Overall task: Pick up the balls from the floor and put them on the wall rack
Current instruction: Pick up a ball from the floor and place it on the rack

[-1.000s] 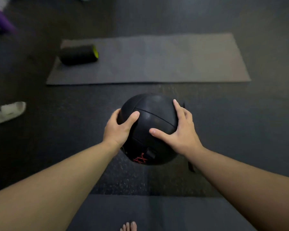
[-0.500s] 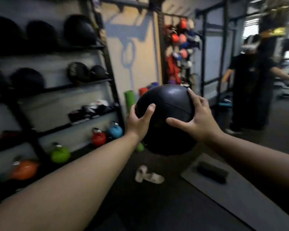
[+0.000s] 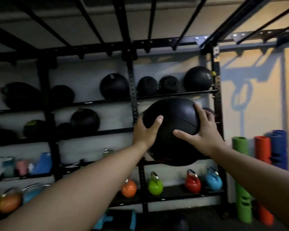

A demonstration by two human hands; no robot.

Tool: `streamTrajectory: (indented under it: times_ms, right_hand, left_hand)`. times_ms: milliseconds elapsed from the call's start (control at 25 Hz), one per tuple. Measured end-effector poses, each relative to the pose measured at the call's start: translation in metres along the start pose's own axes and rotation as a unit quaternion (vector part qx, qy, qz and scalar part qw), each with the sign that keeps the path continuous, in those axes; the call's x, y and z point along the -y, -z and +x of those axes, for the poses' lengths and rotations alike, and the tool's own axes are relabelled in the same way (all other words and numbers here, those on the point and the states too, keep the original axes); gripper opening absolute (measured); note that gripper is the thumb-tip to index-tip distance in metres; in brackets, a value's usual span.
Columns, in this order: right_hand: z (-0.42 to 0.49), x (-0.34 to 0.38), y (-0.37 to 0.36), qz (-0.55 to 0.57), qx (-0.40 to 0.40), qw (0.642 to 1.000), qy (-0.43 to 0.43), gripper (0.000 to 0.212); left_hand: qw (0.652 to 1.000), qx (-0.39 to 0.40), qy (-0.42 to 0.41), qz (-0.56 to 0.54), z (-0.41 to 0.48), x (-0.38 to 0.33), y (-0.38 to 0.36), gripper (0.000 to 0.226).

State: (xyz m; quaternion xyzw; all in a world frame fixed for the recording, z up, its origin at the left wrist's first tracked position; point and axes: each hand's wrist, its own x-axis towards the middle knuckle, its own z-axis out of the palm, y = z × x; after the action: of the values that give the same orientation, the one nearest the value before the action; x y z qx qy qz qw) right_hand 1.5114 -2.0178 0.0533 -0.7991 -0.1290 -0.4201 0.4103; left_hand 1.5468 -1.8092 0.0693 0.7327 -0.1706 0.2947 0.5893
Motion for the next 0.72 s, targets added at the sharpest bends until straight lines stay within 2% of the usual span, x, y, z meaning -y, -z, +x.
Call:
streamTrajectory:
  times_ms: [120, 200, 360, 440, 480, 520, 600, 640, 720]
  right_hand:
    - [0.043, -0.001, -0.079, 0.035, 0.045, 0.998, 0.008, 0.137]
    - [0.072, -0.012, -0.129, 0.052, 0.073, 0.996, 0.014, 0.139]
    - [0.128, -0.041, -0.228, 0.088, 0.128, 0.987, 0.037, 0.141]
    - [0.164, -0.056, -0.278, 0.131, 0.155, 0.979, 0.031, 0.141]
    - [0.18, -0.061, -0.299, 0.148, 0.164, 0.975, 0.034, 0.14]
    - [0.196, -0.064, -0.32, 0.159, 0.173, 0.971, 0.041, 0.139]
    - [0.227, -0.068, -0.358, 0.171, 0.188, 0.966, 0.057, 0.138]
    - [0.242, -0.072, -0.377, 0.168, 0.195, 0.964, 0.063, 0.138]
    - [0.265, -0.084, -0.415, 0.156, 0.206, 0.964, 0.066, 0.137]
  left_hand:
    - [0.999, -0.03, 0.021, 0.026, 0.045, 0.041, 0.045, 0.103]
    - [0.997, -0.052, 0.039, 0.029, 0.075, 0.075, 0.062, 0.098]
    - [0.993, -0.104, 0.045, 0.032, 0.136, 0.145, 0.09, 0.026]
    - [0.988, -0.131, 0.05, 0.068, 0.179, 0.17, 0.105, 0.019]
    - [0.986, -0.137, 0.05, 0.081, 0.198, 0.18, 0.111, 0.023]
    - [0.985, -0.143, 0.047, 0.089, 0.216, 0.19, 0.116, 0.036]
    - [0.978, -0.173, 0.037, 0.112, 0.25, 0.216, 0.127, 0.081]
    - [0.974, -0.188, 0.037, 0.12, 0.268, 0.232, 0.131, 0.096]
    - [0.972, -0.195, 0.045, 0.127, 0.301, 0.264, 0.137, 0.108]
